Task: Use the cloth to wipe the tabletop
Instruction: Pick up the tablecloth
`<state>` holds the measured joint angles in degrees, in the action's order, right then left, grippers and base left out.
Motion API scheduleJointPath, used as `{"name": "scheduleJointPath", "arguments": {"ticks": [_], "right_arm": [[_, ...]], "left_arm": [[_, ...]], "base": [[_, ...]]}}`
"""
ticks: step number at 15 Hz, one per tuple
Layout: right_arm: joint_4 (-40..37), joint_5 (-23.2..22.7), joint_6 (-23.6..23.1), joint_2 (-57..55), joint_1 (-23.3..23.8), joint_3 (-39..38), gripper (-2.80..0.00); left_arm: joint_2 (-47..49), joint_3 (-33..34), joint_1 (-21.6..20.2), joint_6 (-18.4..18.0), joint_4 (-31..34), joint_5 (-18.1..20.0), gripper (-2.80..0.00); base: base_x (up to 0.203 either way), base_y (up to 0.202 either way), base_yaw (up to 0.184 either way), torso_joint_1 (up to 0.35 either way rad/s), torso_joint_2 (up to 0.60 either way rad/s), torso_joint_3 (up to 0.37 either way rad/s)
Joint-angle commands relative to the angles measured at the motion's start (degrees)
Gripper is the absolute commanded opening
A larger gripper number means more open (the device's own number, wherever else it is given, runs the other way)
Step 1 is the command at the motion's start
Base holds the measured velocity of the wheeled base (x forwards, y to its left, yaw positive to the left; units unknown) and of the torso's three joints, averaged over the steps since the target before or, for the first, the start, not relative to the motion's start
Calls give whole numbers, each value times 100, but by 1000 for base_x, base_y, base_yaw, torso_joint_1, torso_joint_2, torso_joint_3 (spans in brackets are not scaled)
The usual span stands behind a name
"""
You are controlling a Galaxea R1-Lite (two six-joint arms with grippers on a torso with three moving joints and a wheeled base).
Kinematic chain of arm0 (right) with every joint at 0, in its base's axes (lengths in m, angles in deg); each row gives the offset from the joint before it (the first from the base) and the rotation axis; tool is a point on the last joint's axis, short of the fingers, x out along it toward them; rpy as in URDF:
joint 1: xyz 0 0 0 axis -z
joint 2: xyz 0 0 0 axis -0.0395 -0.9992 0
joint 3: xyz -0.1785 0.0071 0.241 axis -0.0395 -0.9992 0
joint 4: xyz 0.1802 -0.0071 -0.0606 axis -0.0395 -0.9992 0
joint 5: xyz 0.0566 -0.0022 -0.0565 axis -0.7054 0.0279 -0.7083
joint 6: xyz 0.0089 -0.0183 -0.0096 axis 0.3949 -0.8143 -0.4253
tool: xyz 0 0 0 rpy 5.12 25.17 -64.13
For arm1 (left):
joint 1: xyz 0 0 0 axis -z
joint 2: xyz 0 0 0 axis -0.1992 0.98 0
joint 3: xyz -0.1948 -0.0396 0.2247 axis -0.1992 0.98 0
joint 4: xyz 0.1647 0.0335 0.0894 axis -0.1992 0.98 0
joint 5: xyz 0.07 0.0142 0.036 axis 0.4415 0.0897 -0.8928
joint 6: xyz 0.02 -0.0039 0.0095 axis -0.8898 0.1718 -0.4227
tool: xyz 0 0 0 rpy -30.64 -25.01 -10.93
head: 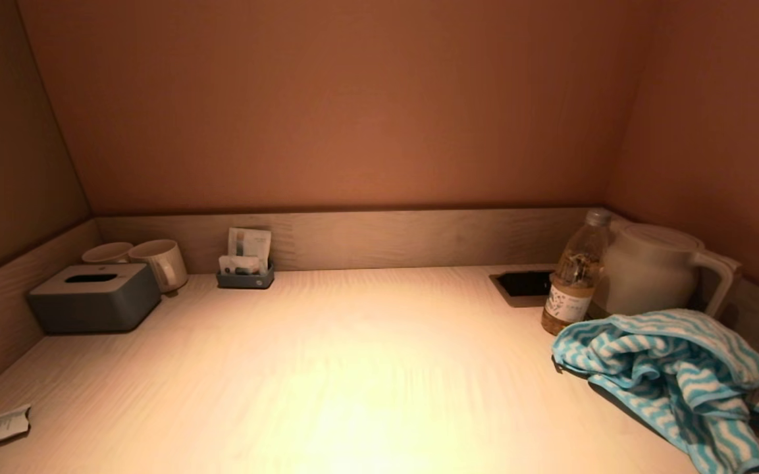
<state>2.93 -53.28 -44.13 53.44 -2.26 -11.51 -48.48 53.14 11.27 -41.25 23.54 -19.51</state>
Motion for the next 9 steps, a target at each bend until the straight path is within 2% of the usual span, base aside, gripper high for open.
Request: {"name": "scheduleJointPath", "arguments": {"ticks": [1,9], "right_arm": [[2,-2,7,2,0,0,-280],[-29,39,-30,2,0,44,-280]], "left_arm": [[-2,0,-4,36,0,-9,-280],[-2,0,-4,90,0,-18,-280]], "base": [[0,0,0,0,0,0],[0,0,0,0,0,0]]}}
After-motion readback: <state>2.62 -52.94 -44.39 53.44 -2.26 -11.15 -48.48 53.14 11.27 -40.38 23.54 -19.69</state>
